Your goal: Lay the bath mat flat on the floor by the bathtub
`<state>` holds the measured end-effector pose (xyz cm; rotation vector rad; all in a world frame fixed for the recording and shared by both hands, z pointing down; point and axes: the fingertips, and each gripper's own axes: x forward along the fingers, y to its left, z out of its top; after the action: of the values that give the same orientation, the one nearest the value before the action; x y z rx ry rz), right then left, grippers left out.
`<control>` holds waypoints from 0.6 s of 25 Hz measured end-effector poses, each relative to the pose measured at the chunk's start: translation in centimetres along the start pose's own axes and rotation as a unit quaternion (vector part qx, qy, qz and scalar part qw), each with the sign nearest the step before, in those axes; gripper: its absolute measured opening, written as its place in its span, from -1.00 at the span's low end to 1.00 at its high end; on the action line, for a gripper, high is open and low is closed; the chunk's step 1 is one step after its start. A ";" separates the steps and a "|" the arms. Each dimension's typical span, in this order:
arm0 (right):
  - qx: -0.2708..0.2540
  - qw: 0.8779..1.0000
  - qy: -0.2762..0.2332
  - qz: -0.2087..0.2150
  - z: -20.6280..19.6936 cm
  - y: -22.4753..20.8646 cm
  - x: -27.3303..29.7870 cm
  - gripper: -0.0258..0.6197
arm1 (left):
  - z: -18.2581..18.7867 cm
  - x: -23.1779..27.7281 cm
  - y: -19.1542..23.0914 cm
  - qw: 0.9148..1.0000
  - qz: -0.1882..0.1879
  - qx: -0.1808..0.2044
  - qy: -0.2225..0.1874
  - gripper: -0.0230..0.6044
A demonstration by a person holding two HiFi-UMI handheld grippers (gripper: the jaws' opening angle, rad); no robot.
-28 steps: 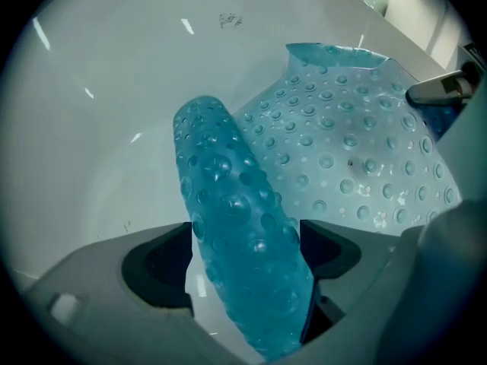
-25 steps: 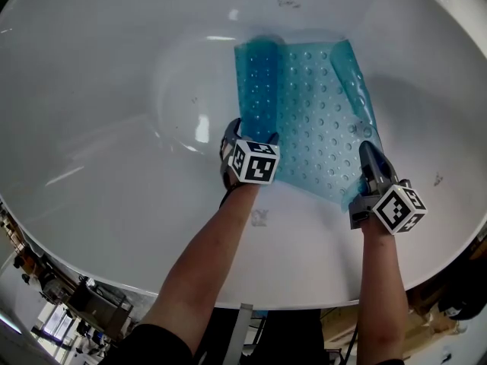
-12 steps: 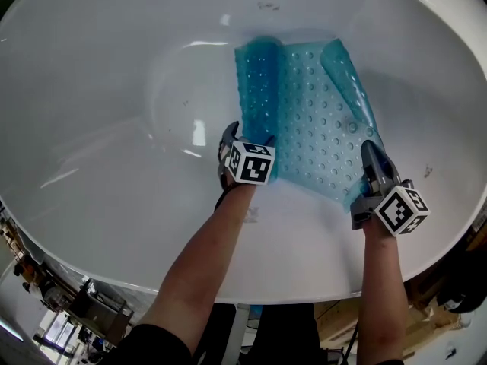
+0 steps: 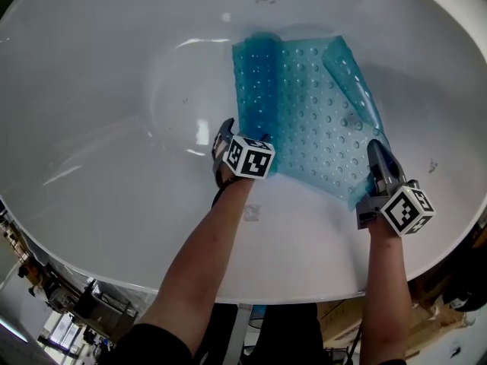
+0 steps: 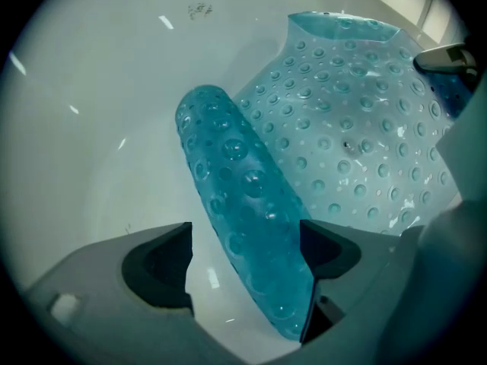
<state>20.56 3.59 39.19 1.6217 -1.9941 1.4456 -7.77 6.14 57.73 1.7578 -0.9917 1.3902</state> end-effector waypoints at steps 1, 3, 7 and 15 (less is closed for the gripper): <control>-0.001 1.000 0.000 -0.001 0.1 0.0 0.0 -0.88 | -0.4 -0.1 0.6 1.000 0.002 -0.004 0.003 0.51; -0.002 1.000 0.000 -0.003 0.2 0.2 0.1 -0.88 | -1.2 -0.2 2.0 1.000 0.006 -0.010 0.007 0.51; -0.001 1.000 -0.003 -0.014 0.3 0.0 -0.2 -0.88 | -2.3 -0.6 4.0 1.000 0.005 -0.022 0.008 0.51; 0.002 1.000 -0.009 -0.023 0.5 1.5 -0.3 -0.88 | -1.9 -2.0 4.5 0.997 -0.036 -0.068 -0.021 0.50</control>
<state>19.64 3.30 37.99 1.6763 -1.9514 1.4247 -12.85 5.93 56.42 1.7112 -1.0106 1.2169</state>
